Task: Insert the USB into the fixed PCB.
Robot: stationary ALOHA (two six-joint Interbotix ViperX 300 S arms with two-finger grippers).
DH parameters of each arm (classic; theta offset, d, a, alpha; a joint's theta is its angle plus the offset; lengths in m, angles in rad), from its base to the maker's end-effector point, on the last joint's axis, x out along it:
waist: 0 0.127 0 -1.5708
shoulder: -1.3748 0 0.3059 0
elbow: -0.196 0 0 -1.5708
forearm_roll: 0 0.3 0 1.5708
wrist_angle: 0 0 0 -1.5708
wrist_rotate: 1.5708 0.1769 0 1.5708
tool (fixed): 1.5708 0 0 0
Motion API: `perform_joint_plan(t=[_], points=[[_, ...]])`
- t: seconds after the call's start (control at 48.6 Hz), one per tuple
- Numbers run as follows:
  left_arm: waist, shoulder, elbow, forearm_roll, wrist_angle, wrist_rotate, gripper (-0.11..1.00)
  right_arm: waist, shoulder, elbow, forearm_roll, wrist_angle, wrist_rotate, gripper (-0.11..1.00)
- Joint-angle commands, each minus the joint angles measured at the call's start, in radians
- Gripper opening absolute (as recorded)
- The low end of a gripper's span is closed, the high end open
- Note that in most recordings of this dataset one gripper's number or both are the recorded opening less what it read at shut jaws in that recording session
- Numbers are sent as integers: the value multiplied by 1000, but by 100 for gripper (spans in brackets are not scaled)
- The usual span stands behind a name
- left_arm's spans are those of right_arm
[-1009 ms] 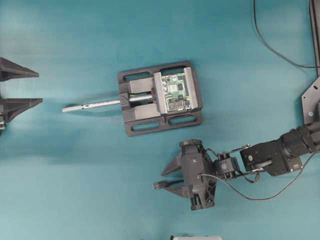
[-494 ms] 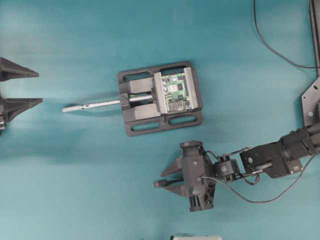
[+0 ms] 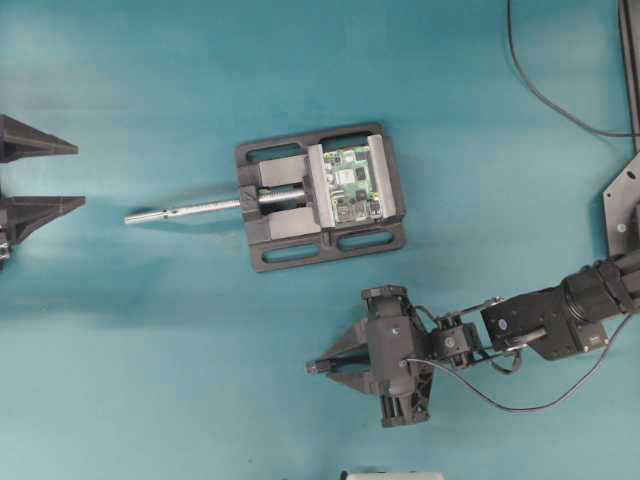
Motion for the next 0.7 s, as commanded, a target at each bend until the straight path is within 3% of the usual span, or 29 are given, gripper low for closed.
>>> perform_joint_plan(t=[0.0, 0.247, 0.453, 0.679], points=[[3, 15, -12, 3, -9, 9, 98, 9, -11, -11, 3, 2, 2, 34], [3, 15, -12, 3, -9, 11, 98, 9, -9, -17, 5, 23, 3, 29], [3, 15, -12, 3, -9, 9, 98, 9, -8, -40, 29, 109, 9, 21], [3, 15, -12, 3, -9, 9, 98, 8, -6, -43, 29, 121, 9, 21]])
